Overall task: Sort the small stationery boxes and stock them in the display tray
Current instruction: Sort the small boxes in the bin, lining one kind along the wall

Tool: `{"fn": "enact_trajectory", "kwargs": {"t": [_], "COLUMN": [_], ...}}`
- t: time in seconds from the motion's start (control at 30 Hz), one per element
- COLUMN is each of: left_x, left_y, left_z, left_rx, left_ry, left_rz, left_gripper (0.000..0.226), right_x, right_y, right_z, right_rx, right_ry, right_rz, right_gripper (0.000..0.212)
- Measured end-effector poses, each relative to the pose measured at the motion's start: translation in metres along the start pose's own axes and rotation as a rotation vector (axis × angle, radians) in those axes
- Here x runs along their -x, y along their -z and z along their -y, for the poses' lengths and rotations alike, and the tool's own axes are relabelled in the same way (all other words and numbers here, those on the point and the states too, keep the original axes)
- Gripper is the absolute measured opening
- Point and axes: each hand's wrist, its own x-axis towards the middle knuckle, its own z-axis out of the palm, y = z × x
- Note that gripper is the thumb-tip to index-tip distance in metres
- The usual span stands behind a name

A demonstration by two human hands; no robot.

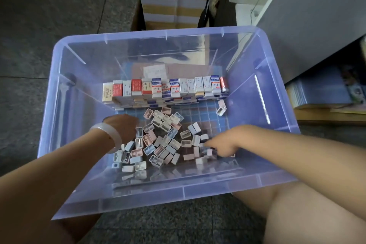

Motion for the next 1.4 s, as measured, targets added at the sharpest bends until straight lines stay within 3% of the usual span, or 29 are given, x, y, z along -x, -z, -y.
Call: {"fn": "enact_trajectory", "kwargs": {"t": [0.1,0.17,0.23,0.3,0.4,0.53,0.6,0.7,0.83,0.97,1.1,1.27,1.4], "left_x": [-0.010,-0.012,-0.013,-0.015,-0.045,-0.038,-0.030,-0.027,-0.027,-0.030,-0.037,-0.046,-0.053], "left_y": [-0.006,-0.001,0.004,0.003,-0.026,-0.018,-0.013,-0.015,-0.007,-0.002,-0.004,0.001,0.001], "left_z": [0.004,0.001,-0.003,-0.005,0.000,-0.013,-0.019,-0.023,-0.025,-0.024,-0.030,-0.041,-0.043], "left_rx": [0.210,0.442,0.669,0.851,0.991,1.109,1.095,0.882,0.710,0.849,0.958,1.105,1.167], "left_ry": [0.091,0.220,0.316,0.334,0.227,0.221,0.241,0.113,-0.032,-0.093,-0.030,-0.090,-0.078], "left_rz": [-0.062,-0.096,-0.102,-0.068,-0.076,-0.061,-0.052,-0.014,0.087,0.075,-0.044,0.083,0.167], "left_gripper": [0.033,0.047,0.062,0.071,0.080,0.065,0.069,0.061,0.052,0.041,0.041,0.053,0.057], "right_x": [-0.003,-0.014,-0.025,-0.035,-0.046,-0.050,-0.050,-0.052,-0.051,-0.048,-0.057,-0.072,-0.075], "right_y": [0.014,0.026,0.036,0.038,0.032,0.023,0.017,0.014,0.016,0.016,0.033,0.045,0.049], "right_z": [-0.002,-0.009,-0.019,-0.021,-0.011,-0.006,-0.007,-0.010,-0.009,0.012,0.013,0.034,0.034], "right_rx": [-0.235,-0.510,-0.714,-0.793,-0.773,-0.859,-0.862,-0.787,-0.815,-0.773,-0.952,-1.068,-1.278], "right_ry": [0.002,-0.162,-0.364,-0.450,-0.445,-0.443,-0.453,-0.438,-0.173,0.146,0.070,0.038,0.021], "right_rz": [-0.352,-0.636,-0.772,-0.761,-0.760,-0.854,-0.840,-0.720,-0.655,-0.564,-0.636,-0.509,-0.465], "right_gripper": [0.046,0.038,0.038,0.048,0.058,0.057,0.051,0.050,0.052,0.045,0.055,0.069,0.060]}}
